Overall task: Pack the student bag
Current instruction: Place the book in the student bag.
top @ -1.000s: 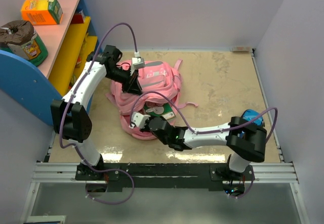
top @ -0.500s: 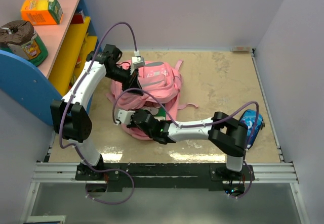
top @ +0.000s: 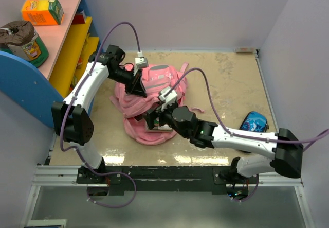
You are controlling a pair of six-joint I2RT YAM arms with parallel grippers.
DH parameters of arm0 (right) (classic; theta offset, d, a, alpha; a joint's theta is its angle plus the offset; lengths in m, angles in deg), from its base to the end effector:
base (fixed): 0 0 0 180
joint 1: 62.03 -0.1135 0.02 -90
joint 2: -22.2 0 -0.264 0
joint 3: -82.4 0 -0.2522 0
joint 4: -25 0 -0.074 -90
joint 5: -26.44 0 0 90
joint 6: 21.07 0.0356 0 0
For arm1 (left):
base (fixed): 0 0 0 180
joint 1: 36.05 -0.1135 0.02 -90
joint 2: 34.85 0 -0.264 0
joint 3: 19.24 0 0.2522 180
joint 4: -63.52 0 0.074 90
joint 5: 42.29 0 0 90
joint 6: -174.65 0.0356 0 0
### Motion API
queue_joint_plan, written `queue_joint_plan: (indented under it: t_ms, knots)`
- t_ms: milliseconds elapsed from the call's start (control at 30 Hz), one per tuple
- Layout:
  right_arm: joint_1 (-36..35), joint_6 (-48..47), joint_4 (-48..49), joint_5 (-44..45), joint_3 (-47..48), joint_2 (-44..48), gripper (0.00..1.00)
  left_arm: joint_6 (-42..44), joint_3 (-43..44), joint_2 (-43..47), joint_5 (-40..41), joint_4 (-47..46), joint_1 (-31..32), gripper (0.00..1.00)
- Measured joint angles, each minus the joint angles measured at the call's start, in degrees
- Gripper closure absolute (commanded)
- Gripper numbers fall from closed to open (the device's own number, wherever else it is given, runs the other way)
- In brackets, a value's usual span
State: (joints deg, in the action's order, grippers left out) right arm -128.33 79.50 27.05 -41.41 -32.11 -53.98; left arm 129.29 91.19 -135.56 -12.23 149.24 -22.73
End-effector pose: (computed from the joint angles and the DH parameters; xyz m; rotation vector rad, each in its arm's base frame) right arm 0.1371 0.2789 0.3070 -0.5517 1.6667 0.6596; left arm 0.3236 -0.1083 0.3264 1.2889 1.9825 -1.2315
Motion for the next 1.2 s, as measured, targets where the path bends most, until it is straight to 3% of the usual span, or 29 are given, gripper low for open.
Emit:
queue_joint_plan:
  t_ms: [167, 200, 267, 333, 367, 467, 900, 1200]
  knots:
    - [1.25, 14.88, -4.70, 8.50, -7.63, 4.55, 0.38, 0.00, 0.00, 0.00, -0.11, 0.61, -0.09, 1.00]
    - [1.46, 17.22, -5.44, 9.99, -9.31, 4.24, 0.39, 0.00, 0.00, 0.00, -0.35, 0.63, -0.15, 1.00]
    - [1.55, 21.81, -7.67, 12.79, -12.46, 3.08, 0.35, 0.00, 0.00, 0.02, -0.70, 0.83, -0.24, 1.00]
    - [1.68, 25.11, -9.46, 13.75, -13.77, 1.62, 0.24, -0.04, 0.00, 0.11, -0.96, 1.07, -0.24, 1.00]
    - [1.81, 26.84, -10.43, 14.16, -13.86, 0.76, 0.13, -0.07, 0.00, 0.17, -1.05, 1.11, -0.24, 1.00]
    - [2.03, 31.04, -11.41, 13.86, -14.23, -1.01, 0.01, -0.09, 0.00, 0.44, -1.16, 1.40, -0.24, 1.00]
    - [6.86, 44.02, 1.70, -4.81, -26.21, 0.66, 0.02, -0.07, -0.02, 0.87, -1.14, 1.73, -0.24, 1.00]
    - [7.13, 46.49, 15.34, -14.91, -28.09, -4.55, 0.21, 0.55, -1.70, 1.40, -1.25, 1.81, -0.33, 1.00]
